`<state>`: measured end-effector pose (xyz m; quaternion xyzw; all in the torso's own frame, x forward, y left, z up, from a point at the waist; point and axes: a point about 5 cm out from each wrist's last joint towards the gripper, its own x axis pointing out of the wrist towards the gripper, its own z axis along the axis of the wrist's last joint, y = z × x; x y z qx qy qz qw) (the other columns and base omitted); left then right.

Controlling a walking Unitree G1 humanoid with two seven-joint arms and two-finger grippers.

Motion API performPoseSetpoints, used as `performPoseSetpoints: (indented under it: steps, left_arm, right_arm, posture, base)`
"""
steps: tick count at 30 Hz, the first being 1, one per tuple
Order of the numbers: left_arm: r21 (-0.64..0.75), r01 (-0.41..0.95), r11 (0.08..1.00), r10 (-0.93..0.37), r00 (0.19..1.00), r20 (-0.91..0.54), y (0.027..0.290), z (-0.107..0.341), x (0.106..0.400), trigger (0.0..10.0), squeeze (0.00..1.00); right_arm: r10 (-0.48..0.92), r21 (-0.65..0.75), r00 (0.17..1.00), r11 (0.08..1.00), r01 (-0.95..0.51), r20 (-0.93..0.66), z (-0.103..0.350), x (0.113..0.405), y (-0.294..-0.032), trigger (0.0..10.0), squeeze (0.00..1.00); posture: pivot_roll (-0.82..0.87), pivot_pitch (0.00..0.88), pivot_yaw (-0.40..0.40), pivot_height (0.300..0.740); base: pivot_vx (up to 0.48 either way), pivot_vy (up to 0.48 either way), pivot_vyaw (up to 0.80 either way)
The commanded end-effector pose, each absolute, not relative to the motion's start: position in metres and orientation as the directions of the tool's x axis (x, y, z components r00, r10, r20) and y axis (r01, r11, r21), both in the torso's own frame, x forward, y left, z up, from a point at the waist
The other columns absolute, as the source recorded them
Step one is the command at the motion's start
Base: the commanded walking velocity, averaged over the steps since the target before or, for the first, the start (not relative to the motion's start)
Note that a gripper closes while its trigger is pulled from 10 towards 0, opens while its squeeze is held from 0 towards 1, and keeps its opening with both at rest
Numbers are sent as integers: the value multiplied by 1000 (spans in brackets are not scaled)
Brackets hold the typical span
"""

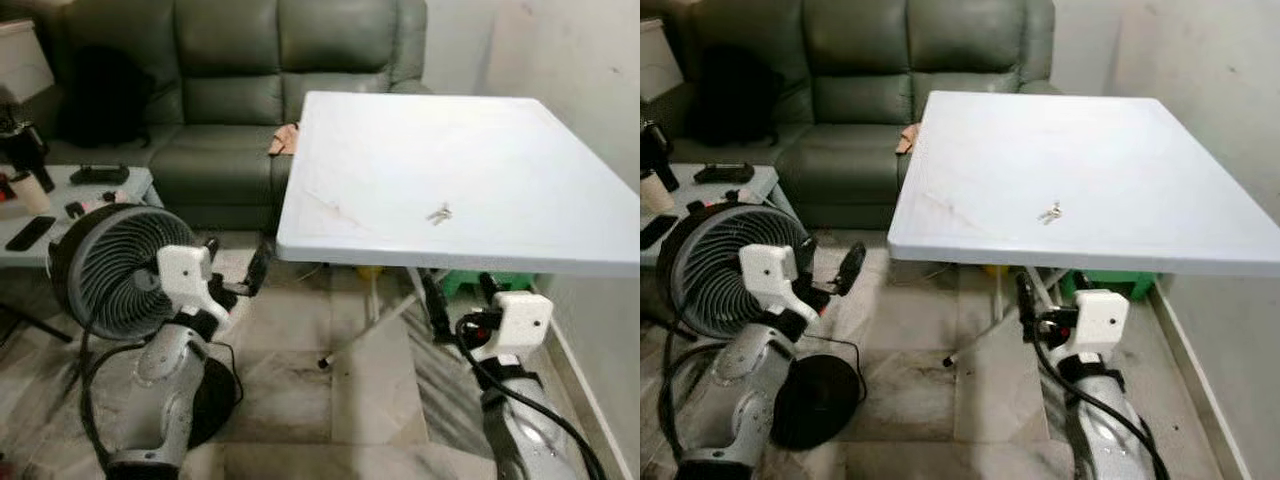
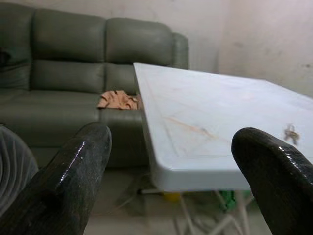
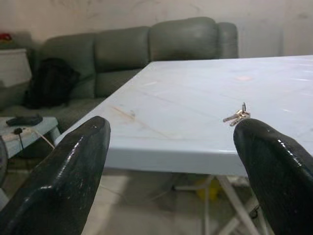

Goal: Hang keys on a hook

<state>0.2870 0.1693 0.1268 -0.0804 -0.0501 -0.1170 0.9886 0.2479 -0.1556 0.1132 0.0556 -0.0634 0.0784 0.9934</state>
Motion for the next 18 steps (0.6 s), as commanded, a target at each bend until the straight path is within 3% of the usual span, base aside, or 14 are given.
performPoseSetpoints:
  steps: [1,18]
  left_arm:
    - [-151,260,954,-242,962,127,161,130,288,10000,0]
    - [-149,265,953,-248,961,120,160,128,286,10000,0]
  right_arm:
    - [128,92,983,986,-141,134,114,247,-164,10000,0]
    - [133,98,983,984,-146,128,113,245,-163,10000,0]
  posture:
    - [-28,0,38,740]
    - [-27,0,41,740]
  base:
    - [315,0,0]
    - [328,0,0]
